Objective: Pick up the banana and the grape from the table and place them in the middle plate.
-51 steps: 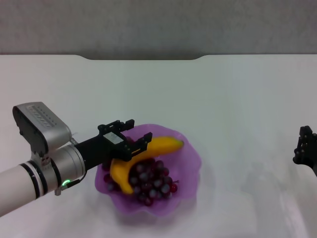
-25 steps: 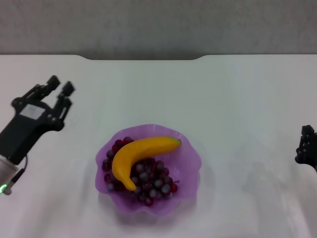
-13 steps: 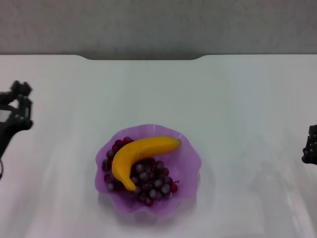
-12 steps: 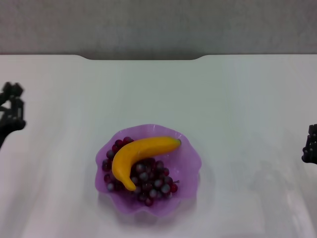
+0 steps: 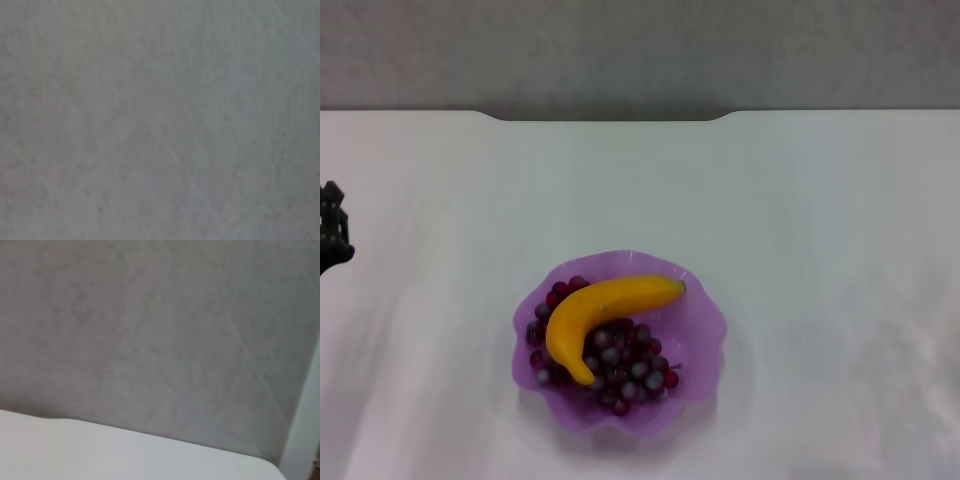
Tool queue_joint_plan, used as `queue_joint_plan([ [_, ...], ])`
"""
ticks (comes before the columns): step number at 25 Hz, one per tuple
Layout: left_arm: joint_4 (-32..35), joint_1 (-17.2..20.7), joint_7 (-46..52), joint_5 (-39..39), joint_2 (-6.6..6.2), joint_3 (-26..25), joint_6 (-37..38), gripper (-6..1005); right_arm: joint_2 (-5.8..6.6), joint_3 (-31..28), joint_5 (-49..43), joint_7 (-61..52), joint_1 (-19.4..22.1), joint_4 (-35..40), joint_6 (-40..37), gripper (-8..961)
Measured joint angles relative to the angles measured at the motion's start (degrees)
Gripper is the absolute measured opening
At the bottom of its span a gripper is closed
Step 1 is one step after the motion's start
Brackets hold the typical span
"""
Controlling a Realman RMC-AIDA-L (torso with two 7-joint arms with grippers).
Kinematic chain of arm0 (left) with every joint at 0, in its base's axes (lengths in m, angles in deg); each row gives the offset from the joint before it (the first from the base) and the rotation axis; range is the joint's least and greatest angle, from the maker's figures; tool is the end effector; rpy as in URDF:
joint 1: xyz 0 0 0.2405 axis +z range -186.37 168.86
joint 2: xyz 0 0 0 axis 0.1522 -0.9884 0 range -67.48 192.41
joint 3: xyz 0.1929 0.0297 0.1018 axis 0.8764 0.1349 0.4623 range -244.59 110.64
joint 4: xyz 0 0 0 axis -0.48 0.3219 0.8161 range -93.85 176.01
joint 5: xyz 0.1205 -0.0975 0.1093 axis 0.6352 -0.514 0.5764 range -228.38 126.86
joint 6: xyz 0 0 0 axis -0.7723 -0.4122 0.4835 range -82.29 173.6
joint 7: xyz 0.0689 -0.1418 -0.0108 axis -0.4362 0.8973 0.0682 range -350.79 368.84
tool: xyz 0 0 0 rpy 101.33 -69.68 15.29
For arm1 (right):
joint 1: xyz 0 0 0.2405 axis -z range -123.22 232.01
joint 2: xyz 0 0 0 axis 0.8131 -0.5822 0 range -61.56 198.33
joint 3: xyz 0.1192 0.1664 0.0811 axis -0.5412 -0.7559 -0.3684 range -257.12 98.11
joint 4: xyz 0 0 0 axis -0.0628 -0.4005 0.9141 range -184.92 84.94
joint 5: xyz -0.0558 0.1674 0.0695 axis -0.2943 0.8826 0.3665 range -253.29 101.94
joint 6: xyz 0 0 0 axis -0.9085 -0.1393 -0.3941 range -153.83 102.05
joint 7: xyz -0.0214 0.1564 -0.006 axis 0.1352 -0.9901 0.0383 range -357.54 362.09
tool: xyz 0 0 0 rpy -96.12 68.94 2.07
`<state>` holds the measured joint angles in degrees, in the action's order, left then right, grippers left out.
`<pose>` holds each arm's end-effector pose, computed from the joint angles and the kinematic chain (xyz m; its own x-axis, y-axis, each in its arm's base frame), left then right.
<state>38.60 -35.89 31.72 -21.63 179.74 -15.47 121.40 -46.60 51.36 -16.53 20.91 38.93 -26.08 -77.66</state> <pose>-0.3016 0.3156 0.0489 0.6007 -0.0929 0.7941 0.7858 -0.1141 -0.6078 0.3318 0.3011 0.0169 0.8576 -0.1689 -0.4857 -0.4914 0.0093 -0.8709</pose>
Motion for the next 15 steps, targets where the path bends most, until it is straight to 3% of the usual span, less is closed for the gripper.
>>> queue_joint_plan([
  [6, 0.07, -1.70, 0.06, -0.03, -0.06, 0.00, -2.61, 158, 0.02, -5.00, 0.04, 0.00, -1.05, -0.53, 0.03, 18],
  [15, 0.20, -2.20, -0.07, -3.38, -0.31, 0.00, -7.34, 158, 0.15, -6.24, -0.33, 0.56, -8.11, -2.13, 0.86, 18],
])
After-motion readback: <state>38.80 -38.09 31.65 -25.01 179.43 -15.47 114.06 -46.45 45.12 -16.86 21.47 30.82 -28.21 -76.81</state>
